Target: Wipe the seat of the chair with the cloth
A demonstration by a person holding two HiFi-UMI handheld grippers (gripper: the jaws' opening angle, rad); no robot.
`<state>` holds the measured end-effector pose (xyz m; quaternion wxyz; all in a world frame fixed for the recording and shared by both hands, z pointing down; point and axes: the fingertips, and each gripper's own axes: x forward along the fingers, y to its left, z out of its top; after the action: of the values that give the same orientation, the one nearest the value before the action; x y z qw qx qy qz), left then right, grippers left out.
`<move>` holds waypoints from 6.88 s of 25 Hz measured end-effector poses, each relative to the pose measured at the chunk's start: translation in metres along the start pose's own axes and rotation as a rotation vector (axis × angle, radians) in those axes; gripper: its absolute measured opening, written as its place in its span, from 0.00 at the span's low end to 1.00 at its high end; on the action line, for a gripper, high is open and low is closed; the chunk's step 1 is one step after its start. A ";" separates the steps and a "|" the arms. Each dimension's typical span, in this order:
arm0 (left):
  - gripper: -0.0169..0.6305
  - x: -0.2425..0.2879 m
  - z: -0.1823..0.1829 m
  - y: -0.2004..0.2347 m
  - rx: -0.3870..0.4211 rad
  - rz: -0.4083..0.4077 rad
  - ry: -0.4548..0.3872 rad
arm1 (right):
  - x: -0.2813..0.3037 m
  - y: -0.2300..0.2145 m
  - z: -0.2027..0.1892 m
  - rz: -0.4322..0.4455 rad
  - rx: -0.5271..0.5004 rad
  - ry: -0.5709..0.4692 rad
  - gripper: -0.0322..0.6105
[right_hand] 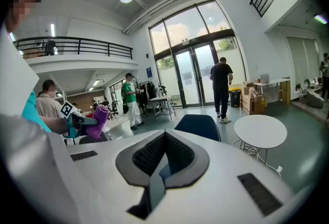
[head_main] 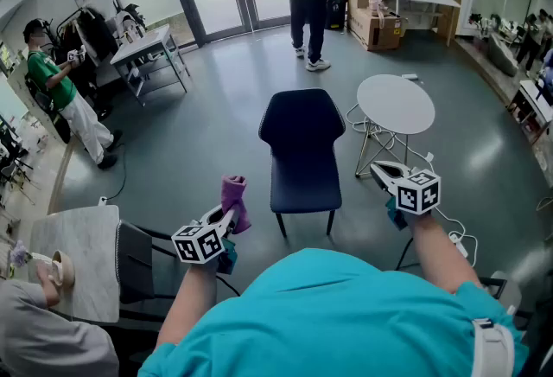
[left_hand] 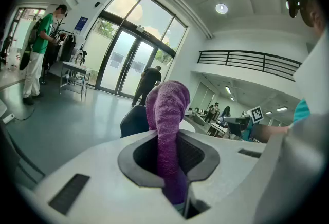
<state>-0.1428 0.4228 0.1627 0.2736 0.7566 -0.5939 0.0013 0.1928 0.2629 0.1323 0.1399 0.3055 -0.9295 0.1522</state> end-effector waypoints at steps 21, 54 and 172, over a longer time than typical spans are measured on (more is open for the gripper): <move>0.11 0.060 0.004 -0.042 -0.012 0.001 -0.003 | -0.018 -0.041 0.013 0.078 -0.061 0.022 0.04; 0.11 0.286 0.097 0.160 0.050 -0.247 0.255 | 0.267 -0.088 0.083 -0.007 0.023 0.082 0.05; 0.10 0.559 -0.354 0.317 1.370 -0.332 0.850 | 0.481 -0.236 -0.243 0.135 0.092 0.167 0.05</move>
<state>-0.1491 0.0219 0.7777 -0.0506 0.7689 -0.1876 0.6092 0.0051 -0.0812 0.5715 0.1920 0.2347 -0.9250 0.2288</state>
